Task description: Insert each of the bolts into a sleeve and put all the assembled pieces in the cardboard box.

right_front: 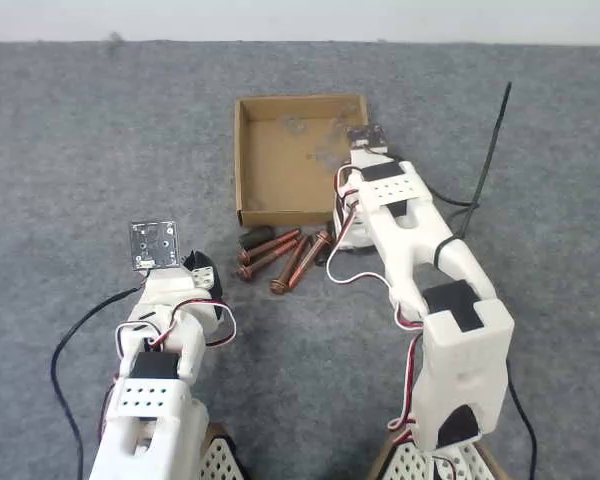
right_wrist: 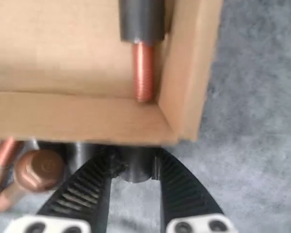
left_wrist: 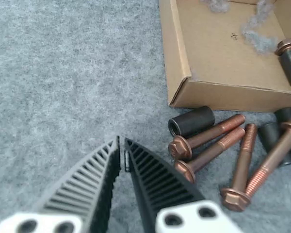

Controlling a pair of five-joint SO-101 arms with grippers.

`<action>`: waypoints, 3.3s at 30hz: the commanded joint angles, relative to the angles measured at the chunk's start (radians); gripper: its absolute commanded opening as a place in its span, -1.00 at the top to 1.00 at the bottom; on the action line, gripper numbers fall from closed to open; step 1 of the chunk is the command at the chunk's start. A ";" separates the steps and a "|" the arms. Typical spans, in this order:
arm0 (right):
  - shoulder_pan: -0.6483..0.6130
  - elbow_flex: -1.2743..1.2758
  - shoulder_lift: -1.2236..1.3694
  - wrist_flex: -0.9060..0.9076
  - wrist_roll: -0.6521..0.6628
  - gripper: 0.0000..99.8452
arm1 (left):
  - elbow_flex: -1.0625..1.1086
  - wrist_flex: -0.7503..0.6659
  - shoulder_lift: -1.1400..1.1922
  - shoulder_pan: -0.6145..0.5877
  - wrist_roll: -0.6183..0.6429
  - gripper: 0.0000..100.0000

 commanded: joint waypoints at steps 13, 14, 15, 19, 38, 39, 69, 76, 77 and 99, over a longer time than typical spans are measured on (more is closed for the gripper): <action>0.124 0.445 -0.527 -0.007 0.044 0.99 | -0.013 -0.032 -0.020 0.003 -0.009 0.98; 0.140 0.485 -0.559 -0.021 0.046 0.99 | -0.013 -0.032 -0.020 0.003 -0.009 0.98; 0.159 0.519 -0.585 -0.031 0.048 0.99 | -0.013 -0.032 -0.020 0.003 -0.009 0.98; 0.265 0.614 -0.662 -0.059 0.052 0.98 | -0.013 -0.032 -0.020 0.003 -0.009 0.98; 0.372 0.661 -0.619 -0.048 0.218 0.78 | -0.013 -0.029 -0.020 0.003 -0.009 0.98; 0.372 0.671 -0.627 -0.050 0.218 0.78 | -0.013 -0.029 -0.020 0.003 -0.009 0.98; 0.394 0.801 -0.654 -0.297 0.138 0.78 | -0.013 -0.028 -0.020 0.002 -0.008 0.98; 0.378 0.801 -0.651 -0.297 0.210 0.78 | -0.013 -0.028 -0.020 0.002 -0.008 0.98; 0.378 0.801 -0.651 -0.297 0.212 0.78 | -0.013 -0.028 -0.020 0.000 -0.008 0.98; 0.387 0.663 -0.509 -0.197 0.212 0.97 | -0.013 -0.028 -0.020 0.000 -0.008 0.98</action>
